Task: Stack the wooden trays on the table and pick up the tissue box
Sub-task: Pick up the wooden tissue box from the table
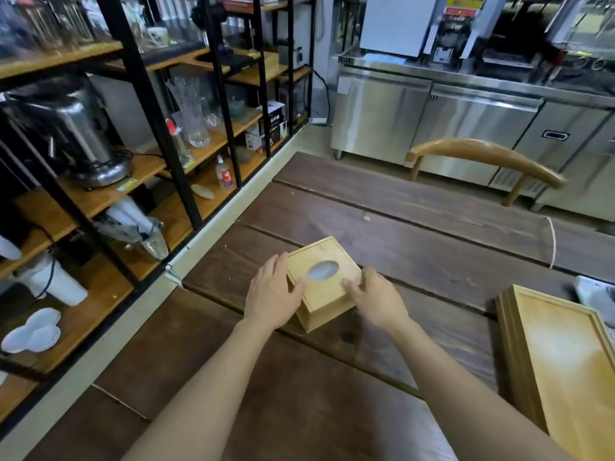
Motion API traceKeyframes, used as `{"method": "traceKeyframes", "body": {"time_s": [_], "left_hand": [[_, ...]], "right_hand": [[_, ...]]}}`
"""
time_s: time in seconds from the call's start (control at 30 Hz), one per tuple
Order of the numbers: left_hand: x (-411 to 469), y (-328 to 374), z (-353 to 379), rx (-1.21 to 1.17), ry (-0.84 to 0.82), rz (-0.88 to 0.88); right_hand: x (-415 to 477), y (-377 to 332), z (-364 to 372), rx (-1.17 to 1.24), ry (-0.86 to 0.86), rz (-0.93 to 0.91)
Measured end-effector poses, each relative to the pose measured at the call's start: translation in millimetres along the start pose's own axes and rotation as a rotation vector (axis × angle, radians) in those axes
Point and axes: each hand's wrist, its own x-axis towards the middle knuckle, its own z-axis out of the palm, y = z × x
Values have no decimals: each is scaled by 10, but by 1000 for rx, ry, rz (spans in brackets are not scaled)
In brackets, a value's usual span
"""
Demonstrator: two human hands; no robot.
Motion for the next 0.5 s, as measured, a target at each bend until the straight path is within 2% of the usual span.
{"method": "traceKeyframes", "body": {"time_s": [0.1, 0.2, 0.27, 0.33, 0.4, 0.5], "left_hand": [[86, -4, 32, -212, -23, -46], [177, 5, 47, -718, -100, -311], [210, 31, 77, -896, -104, -449], [217, 48, 119, -856, -73, -444], [179, 45, 129, -702, -56, -374], [68, -21, 52, -578, -54, -283]], "right_hand": [[39, -31, 17, 182, -73, 84], [57, -41, 47, 503, -200, 261], [43, -65, 97, 679, -239, 335], [46, -110, 173, 786, -208, 357], [48, -159, 228, 852, -158, 382], [30, -206, 244, 859, -135, 393]]}}
